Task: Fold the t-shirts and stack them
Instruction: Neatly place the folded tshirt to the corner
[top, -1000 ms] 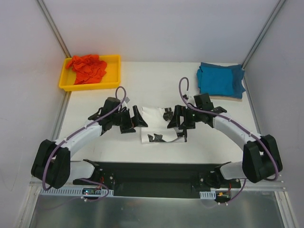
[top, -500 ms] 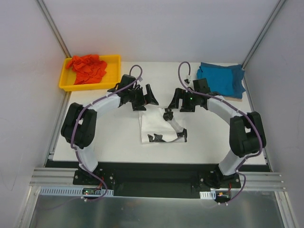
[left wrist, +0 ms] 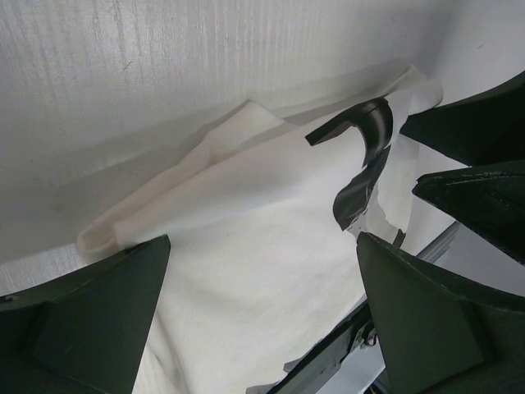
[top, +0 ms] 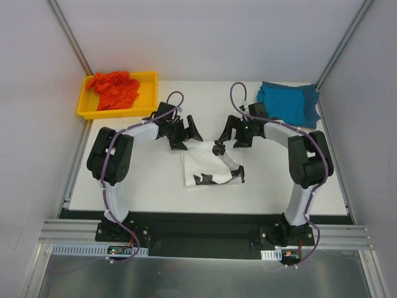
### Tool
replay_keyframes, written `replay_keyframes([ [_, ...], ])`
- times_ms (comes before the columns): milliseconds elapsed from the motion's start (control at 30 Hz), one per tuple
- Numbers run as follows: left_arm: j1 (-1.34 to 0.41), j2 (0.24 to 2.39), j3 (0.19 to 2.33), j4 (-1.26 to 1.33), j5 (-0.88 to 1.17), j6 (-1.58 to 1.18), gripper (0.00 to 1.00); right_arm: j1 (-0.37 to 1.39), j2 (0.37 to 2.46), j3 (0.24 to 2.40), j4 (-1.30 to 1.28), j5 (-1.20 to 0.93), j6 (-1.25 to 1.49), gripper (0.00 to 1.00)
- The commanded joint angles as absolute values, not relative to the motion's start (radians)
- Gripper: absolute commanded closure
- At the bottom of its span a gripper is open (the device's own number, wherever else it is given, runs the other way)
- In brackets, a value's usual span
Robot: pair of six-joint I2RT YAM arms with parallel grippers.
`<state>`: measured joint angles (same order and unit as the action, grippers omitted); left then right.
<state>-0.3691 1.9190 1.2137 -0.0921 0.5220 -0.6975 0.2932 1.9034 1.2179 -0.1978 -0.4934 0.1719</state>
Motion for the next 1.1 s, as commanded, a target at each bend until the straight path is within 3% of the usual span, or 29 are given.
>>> replay_keyframes([
  [0,-0.362,1.888,1.210,-0.107,0.515,-0.686,0.01,0.291,1.860,1.253,-0.227,-0.451,0.131,0.03],
  [133,-0.362,1.760,1.229,-0.109,0.511,-0.660,0.01,0.310,1.688,1.290,-0.357,-0.342,0.057,0.03],
  [300,-0.365,1.550,1.166,-0.112,0.442,-0.612,0.01,0.370,1.288,1.203,-0.355,0.032,0.028,0.03],
  [400,-0.361,1.375,1.092,-0.152,0.347,-0.572,0.01,0.324,1.125,1.120,-0.379,0.035,0.208,0.03],
  [500,-0.345,1.278,1.017,-0.198,0.273,-0.578,0.00,0.308,1.071,1.051,-0.383,0.041,0.189,0.03],
  [600,-0.330,1.143,0.934,-0.236,0.175,-0.581,0.01,0.299,1.097,1.040,-0.470,0.078,0.144,0.03],
  [833,-0.327,0.833,0.741,-0.325,-0.225,-0.629,0.01,0.296,1.258,1.009,-0.529,-0.052,0.118,0.02],
  [1067,-0.327,0.764,0.700,-0.353,-0.314,-0.617,0.01,0.304,1.481,1.037,-0.514,-0.143,0.133,0.05],
])
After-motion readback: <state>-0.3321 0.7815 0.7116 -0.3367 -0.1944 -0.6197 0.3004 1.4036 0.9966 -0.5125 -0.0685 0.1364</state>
